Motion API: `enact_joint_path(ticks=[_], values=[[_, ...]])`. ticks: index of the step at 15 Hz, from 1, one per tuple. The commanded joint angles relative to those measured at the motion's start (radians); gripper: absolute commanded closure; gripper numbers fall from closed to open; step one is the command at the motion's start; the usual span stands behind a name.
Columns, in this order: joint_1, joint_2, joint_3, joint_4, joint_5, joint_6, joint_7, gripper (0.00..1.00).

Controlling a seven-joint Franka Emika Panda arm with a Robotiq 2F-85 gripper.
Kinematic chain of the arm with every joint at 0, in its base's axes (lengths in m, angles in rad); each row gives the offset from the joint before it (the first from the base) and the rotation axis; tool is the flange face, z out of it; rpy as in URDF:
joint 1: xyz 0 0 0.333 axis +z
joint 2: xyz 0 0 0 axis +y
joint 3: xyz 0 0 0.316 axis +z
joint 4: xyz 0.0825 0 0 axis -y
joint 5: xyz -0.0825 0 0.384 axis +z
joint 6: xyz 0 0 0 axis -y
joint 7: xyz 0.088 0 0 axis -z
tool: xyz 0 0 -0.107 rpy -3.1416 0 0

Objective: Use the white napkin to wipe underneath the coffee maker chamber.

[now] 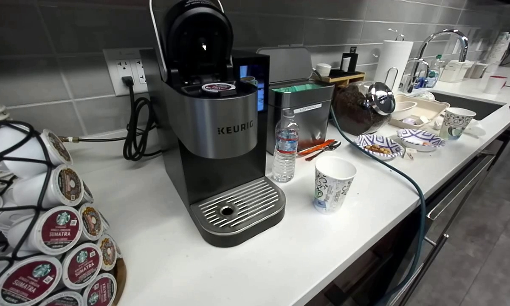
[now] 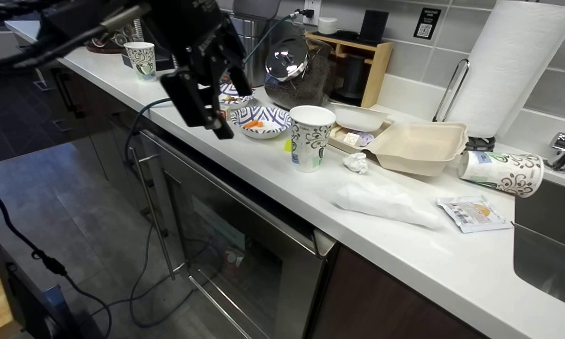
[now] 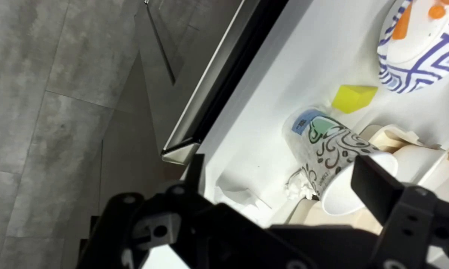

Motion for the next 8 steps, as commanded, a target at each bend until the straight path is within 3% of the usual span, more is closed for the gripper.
enact_joint_path(ticks=[1, 2, 3, 4, 8], values=[[-0.025, 0.225, 0.006, 0.244, 0.147, -0.137, -0.204, 0.0], [-0.041, 0.273, 0.009, 0.297, 0.15, -0.172, -0.225, 0.0], [-0.117, 0.309, 0.074, 0.341, 0.094, -0.192, -0.166, 0.0], [-0.103, 0.185, 0.094, 0.22, 0.074, -0.121, -0.143, 0.0], [-0.165, 0.295, 0.135, 0.321, 0.064, -0.147, -0.139, 0.0]])
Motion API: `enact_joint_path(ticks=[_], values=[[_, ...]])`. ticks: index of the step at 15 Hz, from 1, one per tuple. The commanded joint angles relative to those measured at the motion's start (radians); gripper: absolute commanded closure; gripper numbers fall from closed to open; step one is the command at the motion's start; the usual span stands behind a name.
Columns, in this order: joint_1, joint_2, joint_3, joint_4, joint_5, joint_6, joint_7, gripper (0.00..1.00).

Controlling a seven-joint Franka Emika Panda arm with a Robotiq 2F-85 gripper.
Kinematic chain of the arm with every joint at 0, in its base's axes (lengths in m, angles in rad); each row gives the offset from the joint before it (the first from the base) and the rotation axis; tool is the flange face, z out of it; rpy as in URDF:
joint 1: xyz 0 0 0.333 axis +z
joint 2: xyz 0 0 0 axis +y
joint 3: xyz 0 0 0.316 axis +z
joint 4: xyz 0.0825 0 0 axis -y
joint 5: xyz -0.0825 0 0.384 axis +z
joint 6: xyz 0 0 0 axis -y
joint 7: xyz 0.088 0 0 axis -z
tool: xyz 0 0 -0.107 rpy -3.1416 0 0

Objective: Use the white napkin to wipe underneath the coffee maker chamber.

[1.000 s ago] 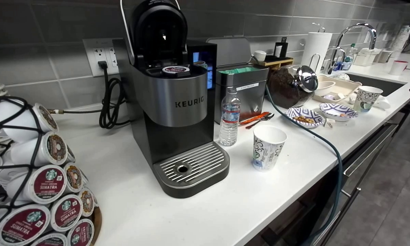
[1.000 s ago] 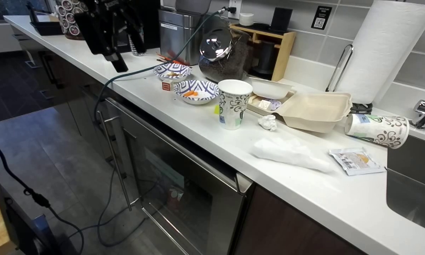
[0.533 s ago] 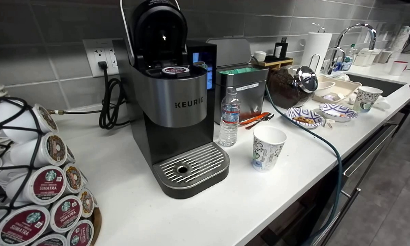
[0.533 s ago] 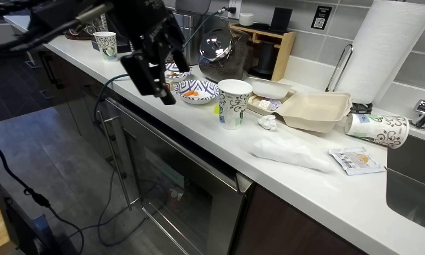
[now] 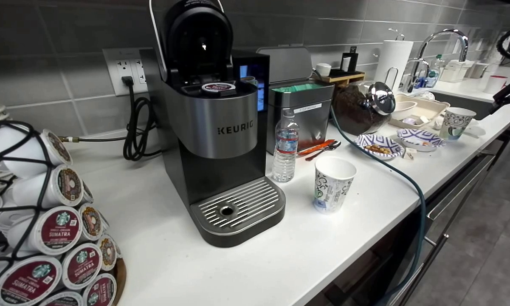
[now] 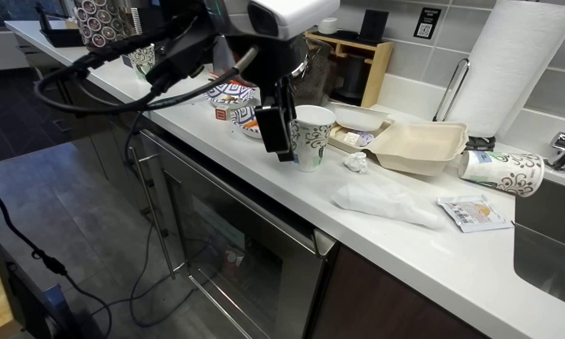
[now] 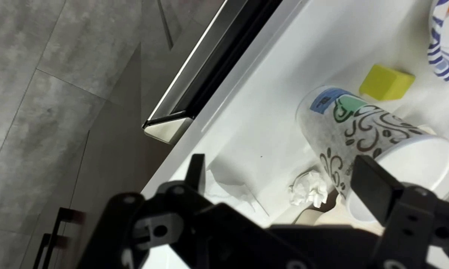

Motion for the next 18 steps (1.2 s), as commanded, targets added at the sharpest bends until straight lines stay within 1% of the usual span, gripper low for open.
enact_joint_path(ticks=[1, 2, 3, 5, 6, 8, 10, 11, 13, 18], values=[[-0.083, 0.005, 0.094, 0.01, 0.016, 0.039, -0.023, 0.0], [-0.096, 0.028, 0.107, 0.03, 0.03, 0.073, -0.03, 0.0], [-0.138, 0.057, 0.141, 0.066, 0.064, 0.092, -0.08, 0.0], [-0.211, 0.118, 0.187, 0.137, 0.103, 0.12, -0.143, 0.0], [-0.254, 0.148, 0.213, 0.181, 0.127, 0.096, -0.18, 0.0], [-0.321, 0.203, 0.264, 0.249, 0.135, 0.083, -0.239, 0.0], [-0.375, 0.265, 0.316, 0.317, 0.137, 0.094, -0.248, 0.0], [-0.392, 0.291, 0.338, 0.347, 0.135, 0.103, -0.228, 0.0], [-0.401, 0.333, 0.362, 0.388, 0.106, 0.122, -0.172, 0.0], [-0.374, 0.424, 0.361, 0.457, 0.049, 0.193, 0.026, 0.0]])
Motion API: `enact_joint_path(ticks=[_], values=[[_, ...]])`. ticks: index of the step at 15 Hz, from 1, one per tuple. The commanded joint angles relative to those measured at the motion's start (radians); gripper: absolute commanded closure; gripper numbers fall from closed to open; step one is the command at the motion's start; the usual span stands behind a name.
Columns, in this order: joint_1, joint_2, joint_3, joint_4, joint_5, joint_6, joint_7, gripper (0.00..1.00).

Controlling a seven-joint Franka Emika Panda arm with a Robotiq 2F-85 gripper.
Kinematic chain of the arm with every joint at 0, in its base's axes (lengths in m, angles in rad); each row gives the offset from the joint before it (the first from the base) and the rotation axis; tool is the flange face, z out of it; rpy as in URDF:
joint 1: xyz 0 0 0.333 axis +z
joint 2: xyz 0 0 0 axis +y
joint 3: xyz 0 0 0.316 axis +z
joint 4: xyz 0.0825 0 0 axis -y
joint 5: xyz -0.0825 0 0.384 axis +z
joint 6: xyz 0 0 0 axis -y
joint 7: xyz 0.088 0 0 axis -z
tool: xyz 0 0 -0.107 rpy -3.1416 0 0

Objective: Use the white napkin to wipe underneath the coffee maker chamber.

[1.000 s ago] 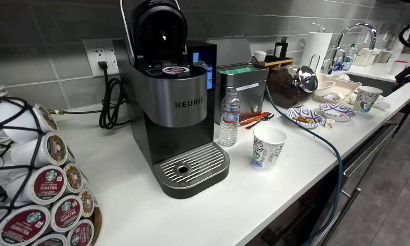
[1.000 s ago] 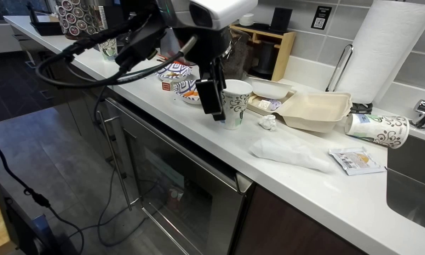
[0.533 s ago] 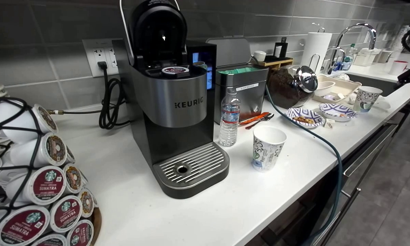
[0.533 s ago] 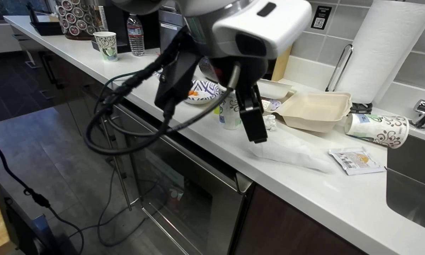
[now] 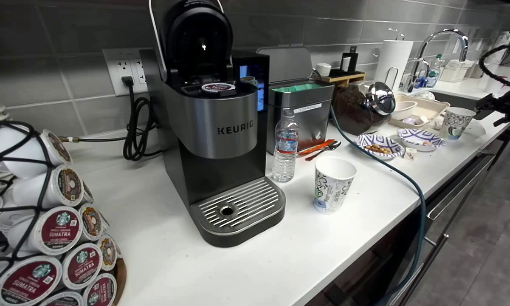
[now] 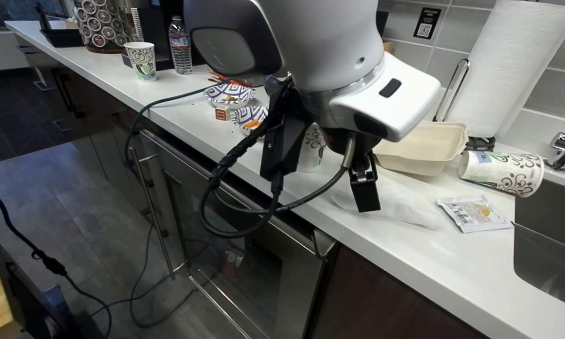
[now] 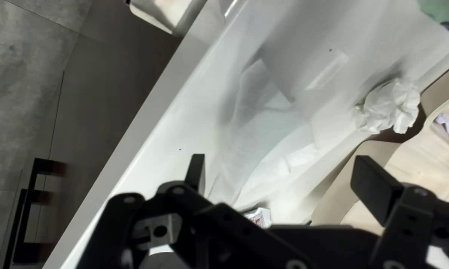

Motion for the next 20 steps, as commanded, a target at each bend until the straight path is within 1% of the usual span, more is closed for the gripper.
enact_joint_path(ticks=[1, 2, 3, 4, 8, 13, 14, 17, 18, 20], values=[[0.011, 0.077, -0.005, 0.068, -0.063, 0.032, 0.151, 0.0], [0.01, 0.087, 0.0, 0.076, -0.075, 0.031, 0.177, 0.0], [0.008, 0.096, 0.003, 0.085, -0.088, 0.03, 0.202, 0.08], [0.007, 0.104, 0.005, 0.093, -0.102, 0.028, 0.225, 0.26], [-0.001, 0.125, 0.02, 0.121, -0.14, 0.032, 0.284, 0.58], [-0.003, 0.13, 0.018, 0.141, -0.181, 0.028, 0.338, 0.96], [-0.004, 0.13, 0.019, 0.144, -0.189, 0.028, 0.346, 0.99], [-0.032, 0.094, 0.042, 0.136, -0.186, 0.001, 0.33, 1.0], [-0.024, 0.081, 0.026, 0.13, -0.151, -0.012, 0.299, 0.99], [-0.059, 0.027, 0.051, 0.106, -0.131, -0.024, 0.238, 0.99]])
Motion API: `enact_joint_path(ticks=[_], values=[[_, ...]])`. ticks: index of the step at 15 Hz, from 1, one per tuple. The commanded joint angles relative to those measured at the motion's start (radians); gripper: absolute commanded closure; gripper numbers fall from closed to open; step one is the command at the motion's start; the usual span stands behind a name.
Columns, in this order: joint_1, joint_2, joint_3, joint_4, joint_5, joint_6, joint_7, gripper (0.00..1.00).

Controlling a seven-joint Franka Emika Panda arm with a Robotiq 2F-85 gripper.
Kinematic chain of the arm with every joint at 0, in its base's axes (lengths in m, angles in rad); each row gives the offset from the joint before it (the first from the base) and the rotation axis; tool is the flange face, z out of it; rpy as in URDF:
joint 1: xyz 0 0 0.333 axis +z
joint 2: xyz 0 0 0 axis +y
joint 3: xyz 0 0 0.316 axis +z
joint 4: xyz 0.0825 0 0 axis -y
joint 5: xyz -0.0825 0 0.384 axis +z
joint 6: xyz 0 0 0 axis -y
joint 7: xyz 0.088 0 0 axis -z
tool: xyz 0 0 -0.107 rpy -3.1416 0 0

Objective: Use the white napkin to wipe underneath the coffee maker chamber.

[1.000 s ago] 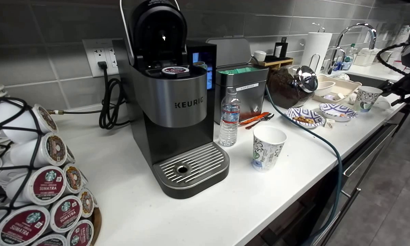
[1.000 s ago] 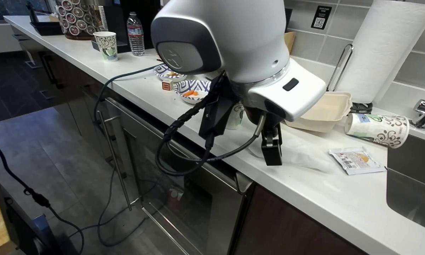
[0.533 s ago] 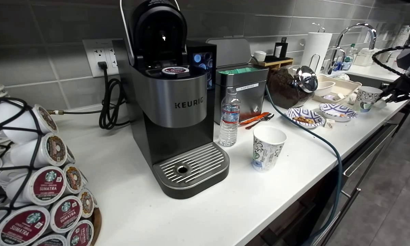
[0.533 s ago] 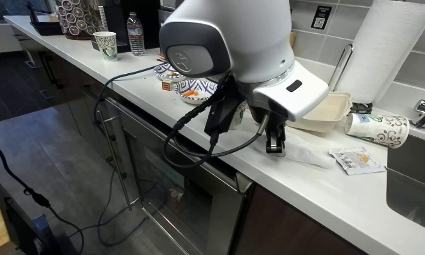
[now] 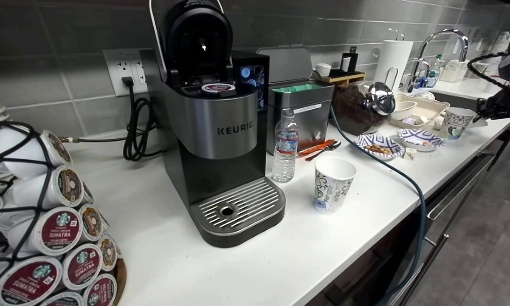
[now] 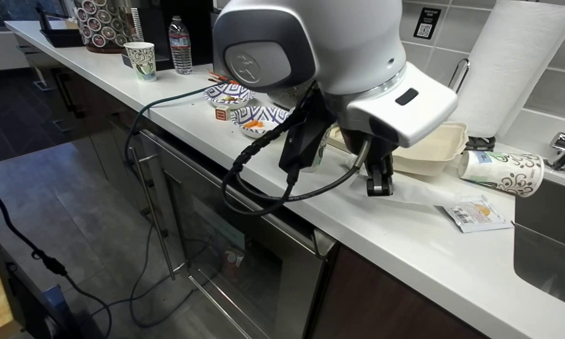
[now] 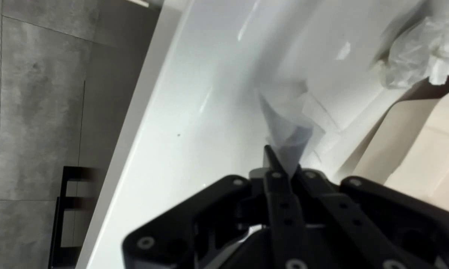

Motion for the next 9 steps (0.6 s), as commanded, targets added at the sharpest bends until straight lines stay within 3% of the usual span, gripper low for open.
enact_joint_path(ticks=[1, 6, 9], values=[[-0.082, -0.111, 0.063, -0.049, 0.051, -0.054, -0.129, 0.99], [-0.251, -0.319, 0.208, -0.162, 0.2, -0.199, -0.491, 0.99], [-0.292, -0.479, 0.247, -0.282, 0.256, -0.326, -0.635, 0.99]])
